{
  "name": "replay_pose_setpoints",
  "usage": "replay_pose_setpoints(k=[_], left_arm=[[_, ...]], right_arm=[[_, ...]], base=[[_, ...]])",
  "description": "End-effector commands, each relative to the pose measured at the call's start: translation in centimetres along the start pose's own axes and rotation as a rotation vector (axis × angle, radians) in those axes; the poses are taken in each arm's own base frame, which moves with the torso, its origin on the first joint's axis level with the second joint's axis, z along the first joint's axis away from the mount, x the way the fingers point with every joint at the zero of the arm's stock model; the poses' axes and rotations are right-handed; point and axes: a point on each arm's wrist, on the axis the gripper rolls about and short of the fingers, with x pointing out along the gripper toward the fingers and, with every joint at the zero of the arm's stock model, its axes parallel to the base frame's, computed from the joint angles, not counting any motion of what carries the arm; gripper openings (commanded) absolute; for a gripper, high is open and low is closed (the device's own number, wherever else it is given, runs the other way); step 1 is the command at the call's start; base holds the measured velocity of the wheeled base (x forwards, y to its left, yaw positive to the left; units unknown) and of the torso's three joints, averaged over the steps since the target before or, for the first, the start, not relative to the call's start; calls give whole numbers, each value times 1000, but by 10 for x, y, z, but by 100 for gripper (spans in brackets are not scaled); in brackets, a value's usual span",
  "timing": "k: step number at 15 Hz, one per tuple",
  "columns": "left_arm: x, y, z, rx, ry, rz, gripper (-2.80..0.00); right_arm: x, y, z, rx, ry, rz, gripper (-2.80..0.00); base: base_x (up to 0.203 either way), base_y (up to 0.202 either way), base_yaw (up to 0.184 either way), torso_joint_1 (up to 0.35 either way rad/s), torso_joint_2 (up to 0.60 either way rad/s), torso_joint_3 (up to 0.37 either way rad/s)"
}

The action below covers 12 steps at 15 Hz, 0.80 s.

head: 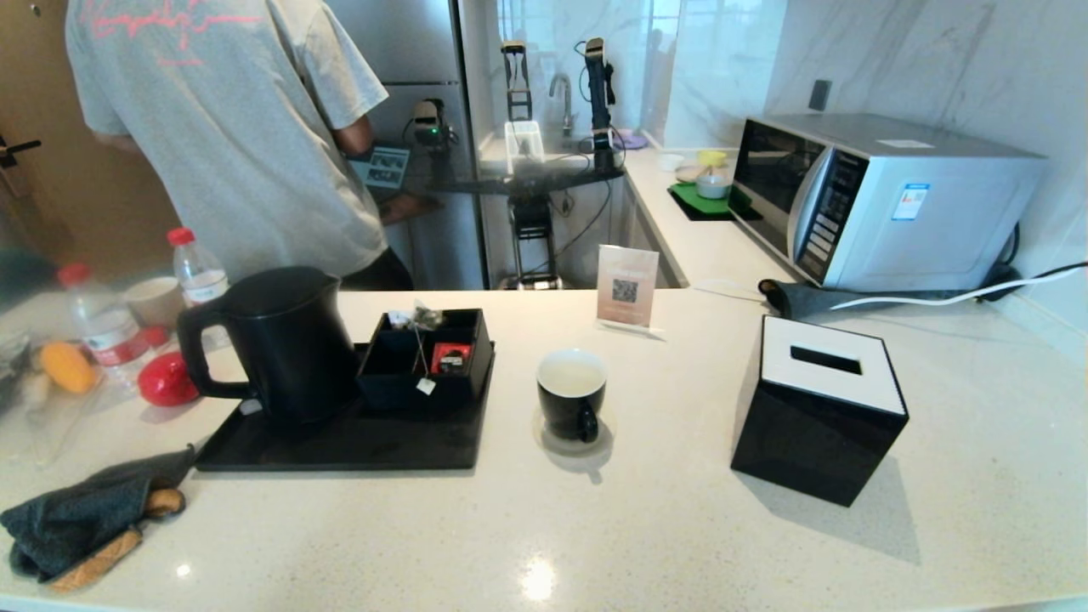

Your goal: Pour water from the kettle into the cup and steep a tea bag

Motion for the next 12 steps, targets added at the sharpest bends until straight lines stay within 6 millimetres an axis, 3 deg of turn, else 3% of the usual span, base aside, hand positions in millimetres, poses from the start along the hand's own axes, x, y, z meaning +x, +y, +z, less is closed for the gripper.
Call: replay_pose_setpoints(k=[1,12], left_arm=[[0,0,0,0,-1,0,-280],[0,0,0,0,-1,0,-280]], right_arm=[[0,0,0,0,1,0,-280],[0,0,0,1,1,0,-280]], base=[[0,0,0,0,0,0],[0,0,0,0,0,0]])
